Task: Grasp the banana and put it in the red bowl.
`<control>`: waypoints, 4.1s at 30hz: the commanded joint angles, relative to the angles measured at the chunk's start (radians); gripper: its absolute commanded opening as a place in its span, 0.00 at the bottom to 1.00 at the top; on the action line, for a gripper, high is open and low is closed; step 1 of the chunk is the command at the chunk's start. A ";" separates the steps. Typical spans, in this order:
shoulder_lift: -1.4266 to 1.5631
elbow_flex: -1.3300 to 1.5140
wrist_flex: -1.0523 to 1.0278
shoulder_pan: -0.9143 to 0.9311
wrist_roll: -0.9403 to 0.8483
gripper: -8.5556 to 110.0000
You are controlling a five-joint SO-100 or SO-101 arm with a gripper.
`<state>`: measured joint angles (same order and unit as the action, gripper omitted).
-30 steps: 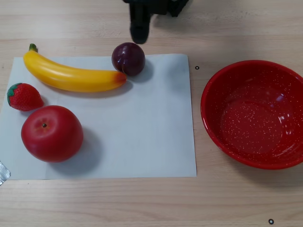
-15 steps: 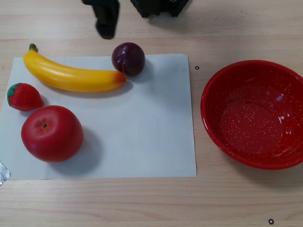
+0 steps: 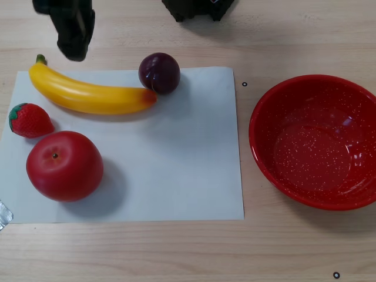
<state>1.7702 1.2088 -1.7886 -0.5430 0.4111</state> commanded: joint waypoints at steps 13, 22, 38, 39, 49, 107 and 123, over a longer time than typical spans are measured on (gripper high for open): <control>-0.101 -0.061 -0.003 -0.069 0.018 0.41; -0.147 0.060 0.140 -0.072 -0.008 0.53; -0.238 0.160 0.414 -0.072 0.012 0.60; -0.247 0.160 0.420 -0.075 0.014 0.60; -0.313 0.161 0.476 -0.080 0.006 0.56; -0.086 -0.397 -0.117 0.009 -0.078 0.07; 0.018 -0.434 -0.117 0.383 -0.273 0.07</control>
<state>1.6168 0.9066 -1.8730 -0.1841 0.1657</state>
